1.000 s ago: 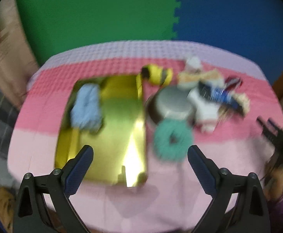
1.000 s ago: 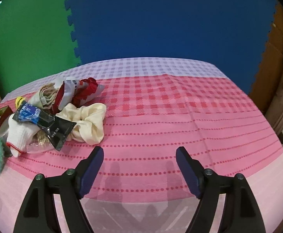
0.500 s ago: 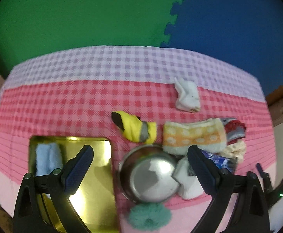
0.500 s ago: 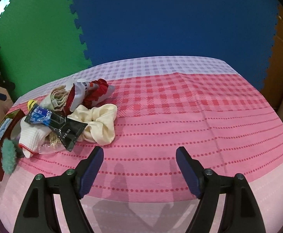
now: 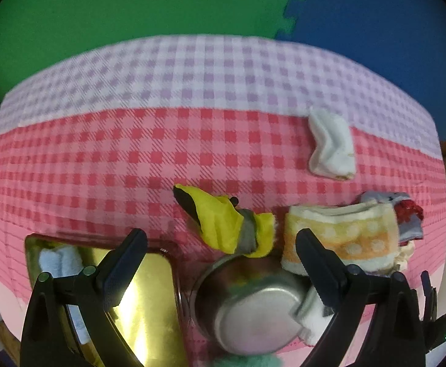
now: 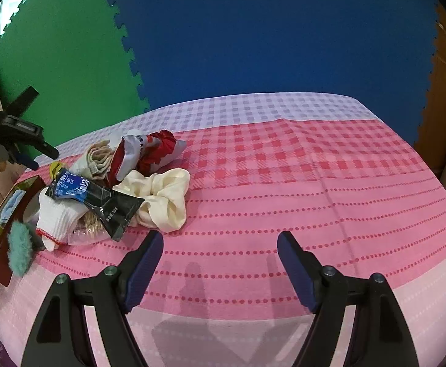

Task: Organize soft objects
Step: 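Grasp the yellow glove with the left gripper, then lift the yellow glove with the left gripper while the right gripper grasps the blue pouch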

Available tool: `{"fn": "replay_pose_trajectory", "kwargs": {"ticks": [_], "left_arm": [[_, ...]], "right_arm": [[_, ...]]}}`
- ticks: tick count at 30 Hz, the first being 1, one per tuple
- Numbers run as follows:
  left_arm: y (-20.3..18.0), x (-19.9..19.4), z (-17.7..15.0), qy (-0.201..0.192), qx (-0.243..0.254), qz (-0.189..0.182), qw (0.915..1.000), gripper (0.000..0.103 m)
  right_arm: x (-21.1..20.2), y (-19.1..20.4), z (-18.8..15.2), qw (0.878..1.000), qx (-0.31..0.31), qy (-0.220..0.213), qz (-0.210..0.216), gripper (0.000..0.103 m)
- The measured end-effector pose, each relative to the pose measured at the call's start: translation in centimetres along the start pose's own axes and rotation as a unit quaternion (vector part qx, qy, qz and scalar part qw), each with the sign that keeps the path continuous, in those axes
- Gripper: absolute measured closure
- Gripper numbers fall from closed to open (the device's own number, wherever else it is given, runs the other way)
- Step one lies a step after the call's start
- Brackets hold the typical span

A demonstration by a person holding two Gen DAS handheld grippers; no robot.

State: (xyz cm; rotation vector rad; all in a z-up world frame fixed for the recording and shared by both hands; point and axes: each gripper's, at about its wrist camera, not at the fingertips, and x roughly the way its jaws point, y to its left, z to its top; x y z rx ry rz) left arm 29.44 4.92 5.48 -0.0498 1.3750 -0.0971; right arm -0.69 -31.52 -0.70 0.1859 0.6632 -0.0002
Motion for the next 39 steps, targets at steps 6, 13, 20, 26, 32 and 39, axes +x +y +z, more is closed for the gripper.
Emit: {"fn": "replay_pose_trajectory", "kwargs": {"ticks": [6, 13, 20, 26, 32, 39], "left_arm": [[-0.1, 2.4, 1.7, 0.027, -0.004, -0.008, 0.9996, 0.015], [-0.3, 5.0, 1.7, 0.022, -0.013, -0.021, 0.9994, 0.078], [-0.9, 0.2, -1.0, -0.090, -0.043, -0.041, 0.9941, 0.080], [-0.2, -5.9, -6.9, -0.143, -0.051, -0.092, 0.9841, 0.079], [0.4, -9.1, -12.7, -0.148, -0.054, -0.131, 0.9788, 0.078], [2.3, -11.1, -19.3, -0.147, -0.068, -0.136, 0.9774, 0.077]], "right_arm": [[0.4, 0.2, 0.0, 1.000, -0.005, 0.007, 0.009, 0.024], [0.7, -0.1, 0.1, 1.000, 0.000, 0.012, 0.017, 0.024], [0.8, -0.2, 0.1, 1.000, 0.004, 0.014, 0.019, 0.024], [0.7, -0.2, 0.1, 1.000, 0.004, 0.014, 0.020, 0.024], [-0.5, 1.2, 0.8, 0.995, -0.037, 0.002, 0.098, 0.024], [-0.3, 8.7, 4.2, 0.952, -0.246, 0.033, 0.180, 0.024]]}}
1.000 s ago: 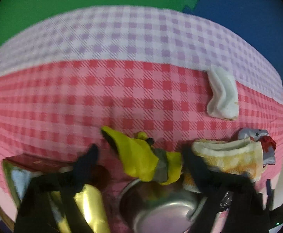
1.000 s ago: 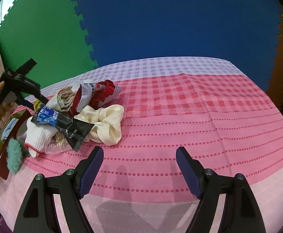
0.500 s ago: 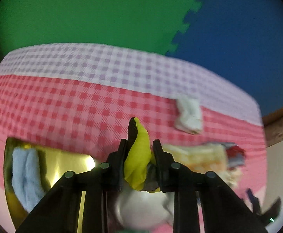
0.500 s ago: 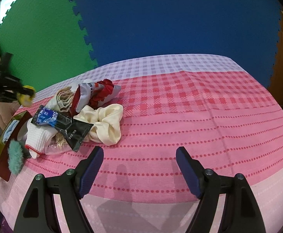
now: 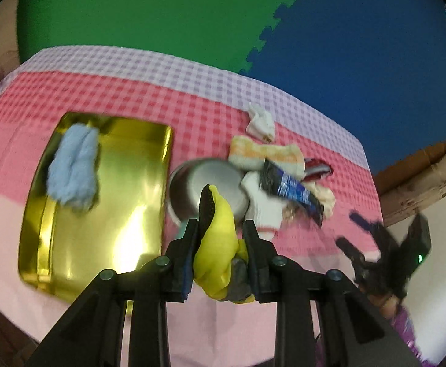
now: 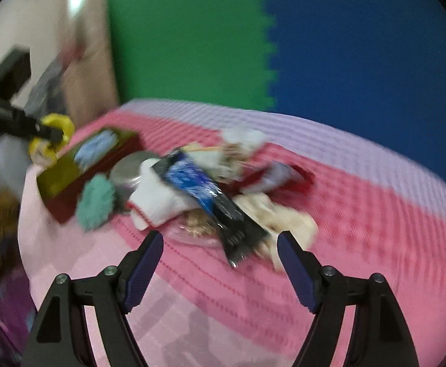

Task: Organize soft objects
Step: 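Lift the yellow glove with the left gripper while the right gripper grasps the blue pouch, then lower the yellow glove into the tray and release it with the left gripper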

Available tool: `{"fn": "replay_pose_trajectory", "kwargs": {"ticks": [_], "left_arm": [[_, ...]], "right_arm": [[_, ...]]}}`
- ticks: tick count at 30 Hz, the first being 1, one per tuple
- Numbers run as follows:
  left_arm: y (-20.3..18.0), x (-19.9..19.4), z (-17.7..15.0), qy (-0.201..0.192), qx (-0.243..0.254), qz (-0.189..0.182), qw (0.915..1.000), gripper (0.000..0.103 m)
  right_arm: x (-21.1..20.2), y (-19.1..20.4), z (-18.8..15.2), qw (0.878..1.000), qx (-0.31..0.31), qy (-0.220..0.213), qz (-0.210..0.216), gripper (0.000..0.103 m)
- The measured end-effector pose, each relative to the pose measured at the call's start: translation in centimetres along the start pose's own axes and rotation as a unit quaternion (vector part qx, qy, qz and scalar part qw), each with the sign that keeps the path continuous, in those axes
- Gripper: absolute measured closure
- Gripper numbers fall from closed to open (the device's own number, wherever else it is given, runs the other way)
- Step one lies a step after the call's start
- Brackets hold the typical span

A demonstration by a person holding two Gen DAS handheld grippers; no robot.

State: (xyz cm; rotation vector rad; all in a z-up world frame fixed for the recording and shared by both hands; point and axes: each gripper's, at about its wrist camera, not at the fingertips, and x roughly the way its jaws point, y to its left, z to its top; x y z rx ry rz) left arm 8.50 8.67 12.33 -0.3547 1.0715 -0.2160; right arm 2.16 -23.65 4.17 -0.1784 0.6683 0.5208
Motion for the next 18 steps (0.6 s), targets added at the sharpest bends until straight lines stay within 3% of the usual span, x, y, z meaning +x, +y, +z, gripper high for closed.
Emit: {"fn": "replay_pose_trajectory", "kwargs": {"ticks": [3, 5, 7, 11, 12, 13, 14, 18], "left_arm": [[0.8, -1.7, -1.9, -0.002, -0.021, -0.004, 0.9998, 0.077], [1.5, -2.6, -2.9, -0.007, -0.033, -0.001, 0.9994, 0.076], [2.1, -3.4, -3.8, -0.008, -0.041, 0.003, 0.9991, 0.076], [3.3, -4.5, -5.0, -0.010, -0.051, 0.017, 0.9985, 0.075], [3.6, -4.7, -5.1, -0.011, -0.053, 0.019, 0.9984, 0.074], [3.9, -5.0, -5.3, -0.013, -0.056, 0.022, 0.9981, 0.074], [4.1, -5.2, -5.4, -0.013, -0.057, 0.024, 0.9980, 0.074], [4.7, -5.7, -5.6, -0.020, -0.059, 0.027, 0.9977, 0.074]], "right_arm": [[2.6, 1.0, 2.1, 0.998, -0.061, 0.033, 0.014, 0.024], [4.8, 1.2, 3.1, 0.994, -0.096, 0.059, 0.009, 0.032], [7.0, 1.1, 4.0, 0.989, -0.115, 0.092, 0.011, 0.047], [9.8, 1.3, 4.4, 0.979, -0.144, 0.141, 0.023, 0.047], [10.3, 1.4, 4.4, 0.977, -0.148, 0.150, 0.030, 0.051], [10.8, 1.5, 4.4, 0.975, -0.152, 0.160, 0.029, 0.069], [11.2, 1.7, 4.2, 0.973, -0.155, 0.171, 0.018, 0.075], [10.2, 1.8, 4.4, 0.980, -0.117, 0.159, 0.020, 0.076]]}}
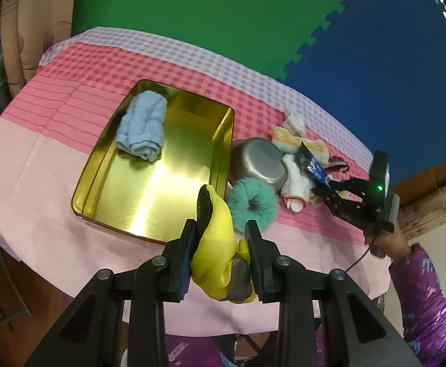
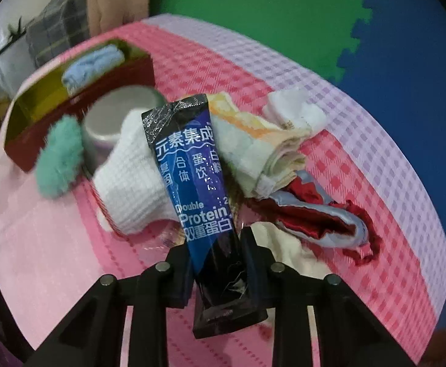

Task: Organize soft objects
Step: 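Lower the yellow glove into the tray and release it with the left gripper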

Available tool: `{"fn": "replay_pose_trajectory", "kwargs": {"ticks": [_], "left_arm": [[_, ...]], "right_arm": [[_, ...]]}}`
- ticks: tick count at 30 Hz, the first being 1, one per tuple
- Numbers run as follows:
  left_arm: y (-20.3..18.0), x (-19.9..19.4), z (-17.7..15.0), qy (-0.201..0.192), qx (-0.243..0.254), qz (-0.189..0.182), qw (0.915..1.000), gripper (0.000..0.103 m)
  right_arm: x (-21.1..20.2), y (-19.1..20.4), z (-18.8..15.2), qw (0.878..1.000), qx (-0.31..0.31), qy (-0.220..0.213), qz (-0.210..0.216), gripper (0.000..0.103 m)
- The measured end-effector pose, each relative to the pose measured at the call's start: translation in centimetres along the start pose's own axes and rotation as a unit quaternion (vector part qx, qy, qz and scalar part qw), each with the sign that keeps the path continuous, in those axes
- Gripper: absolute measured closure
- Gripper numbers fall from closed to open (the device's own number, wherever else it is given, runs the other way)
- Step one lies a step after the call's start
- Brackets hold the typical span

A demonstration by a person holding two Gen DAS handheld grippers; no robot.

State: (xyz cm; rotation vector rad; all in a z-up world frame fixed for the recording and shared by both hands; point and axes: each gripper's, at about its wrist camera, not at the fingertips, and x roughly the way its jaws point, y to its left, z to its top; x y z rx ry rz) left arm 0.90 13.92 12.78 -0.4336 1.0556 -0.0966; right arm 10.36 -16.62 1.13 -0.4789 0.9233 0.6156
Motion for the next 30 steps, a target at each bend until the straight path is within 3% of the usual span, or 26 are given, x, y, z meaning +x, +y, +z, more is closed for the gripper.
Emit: {"fn": "replay_pose_trajectory", "kwargs": {"ticks": [3, 7, 16, 20, 30], "left_arm": [[0.2, 0.0, 0.1, -0.005, -0.004, 0.002, 1.0000, 0.074], [0.9, 0.4, 0.3, -0.007, -0.009, 0.007, 0.9999, 0.074], [2.5, 2.4, 1.9, -0.012, 0.003, 0.042, 0.9991, 0.074], [4.0, 3.8, 3.0, -0.009, 0.007, 0.058, 0.9982, 0.074], [6.1, 7.9, 4.5, 0.018, 0.056, 0.103, 0.9929, 0.073]], "right_arm": [[-2.0, -0.4, -1.5, 0.997, 0.070, -0.029, 0.022, 0.076], [-6.5, 0.0, -5.4, 0.975, 0.175, -0.104, 0.089, 0.076], [-12.3, 3.4, -10.0, 0.929, 0.274, -0.190, 0.159, 0.076], [-13.3, 3.9, -10.5, 0.922, 0.287, -0.199, 0.166, 0.076], [-13.1, 4.9, -10.0, 0.925, 0.286, -0.188, 0.169, 0.076]]}}
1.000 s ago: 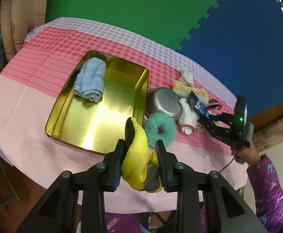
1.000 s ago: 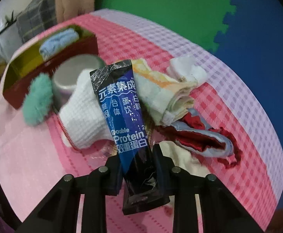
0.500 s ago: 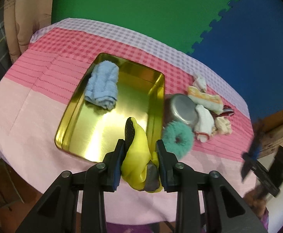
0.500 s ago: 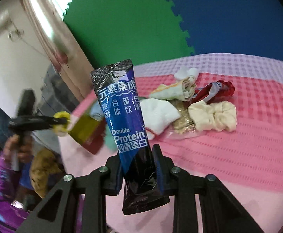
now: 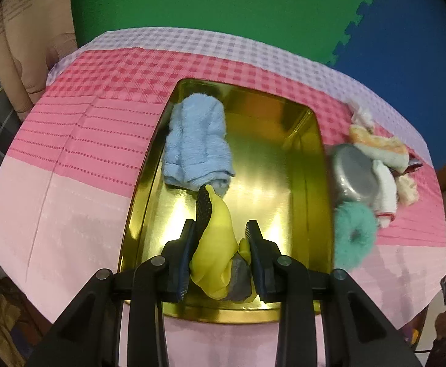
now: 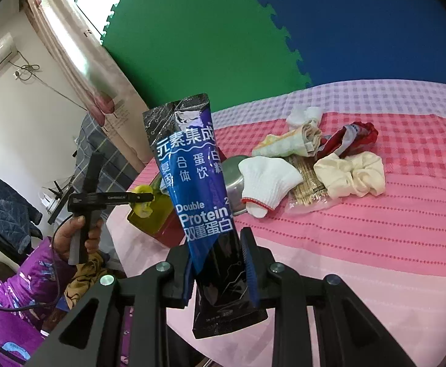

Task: Organize soft objects
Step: 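Lower the yellow glove into the tray and release it with the left gripper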

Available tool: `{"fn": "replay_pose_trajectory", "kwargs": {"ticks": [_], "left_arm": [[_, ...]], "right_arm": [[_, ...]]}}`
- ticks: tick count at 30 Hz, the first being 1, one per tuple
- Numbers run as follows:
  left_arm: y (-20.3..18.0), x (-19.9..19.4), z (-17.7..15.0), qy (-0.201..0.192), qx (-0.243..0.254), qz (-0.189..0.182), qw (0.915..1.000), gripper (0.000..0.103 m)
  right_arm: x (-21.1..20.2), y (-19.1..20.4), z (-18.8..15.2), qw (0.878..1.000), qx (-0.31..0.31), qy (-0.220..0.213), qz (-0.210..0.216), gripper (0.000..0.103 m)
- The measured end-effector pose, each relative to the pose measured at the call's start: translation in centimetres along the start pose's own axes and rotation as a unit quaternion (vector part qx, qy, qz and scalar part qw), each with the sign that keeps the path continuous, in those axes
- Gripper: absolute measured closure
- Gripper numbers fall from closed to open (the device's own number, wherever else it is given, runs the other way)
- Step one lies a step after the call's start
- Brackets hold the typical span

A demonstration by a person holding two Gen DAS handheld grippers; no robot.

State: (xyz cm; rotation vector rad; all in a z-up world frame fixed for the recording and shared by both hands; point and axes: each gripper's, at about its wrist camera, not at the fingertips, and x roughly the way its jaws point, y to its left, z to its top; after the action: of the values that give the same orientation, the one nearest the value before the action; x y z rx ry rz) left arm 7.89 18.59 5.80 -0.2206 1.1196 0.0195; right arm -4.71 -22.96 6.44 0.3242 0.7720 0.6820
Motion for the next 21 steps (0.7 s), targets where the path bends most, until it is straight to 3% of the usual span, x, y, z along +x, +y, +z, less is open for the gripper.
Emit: {"fn": "replay_pose_trajectory", "kwargs": {"ticks": [12, 21], "left_arm": [[0.9, 2.7, 0.3, 0.016, 0.008, 0.018, 0.9997, 0.073], [1.0, 3.5, 0.1, 0.022, 0.013, 0.030, 0.9992, 0.067]], "right_arm": [[1.3, -0.3, -0.2, 1.000, 0.008, 0.022, -0.001, 0.076], [1.9, 0.1, -0.4, 0.999, 0.012, 0.032, -0.006, 0.076]]}}
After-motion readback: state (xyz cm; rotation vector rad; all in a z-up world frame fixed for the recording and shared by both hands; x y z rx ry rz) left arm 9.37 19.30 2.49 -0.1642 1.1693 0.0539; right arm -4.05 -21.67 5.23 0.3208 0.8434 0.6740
